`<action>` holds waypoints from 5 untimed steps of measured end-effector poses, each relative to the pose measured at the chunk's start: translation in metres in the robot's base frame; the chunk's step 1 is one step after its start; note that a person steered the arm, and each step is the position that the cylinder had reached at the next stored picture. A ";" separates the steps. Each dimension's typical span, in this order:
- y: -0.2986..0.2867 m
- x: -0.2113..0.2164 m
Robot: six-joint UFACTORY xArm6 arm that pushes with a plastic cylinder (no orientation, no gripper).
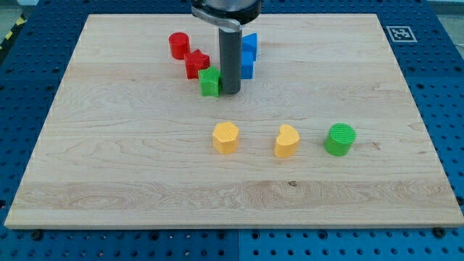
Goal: Move the green star down a bit
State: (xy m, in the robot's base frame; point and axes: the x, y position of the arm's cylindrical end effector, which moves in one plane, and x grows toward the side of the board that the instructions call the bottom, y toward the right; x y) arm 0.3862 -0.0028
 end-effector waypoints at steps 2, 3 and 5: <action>0.008 -0.034; -0.007 -0.033; -0.018 -0.008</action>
State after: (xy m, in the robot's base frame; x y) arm 0.3783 -0.0204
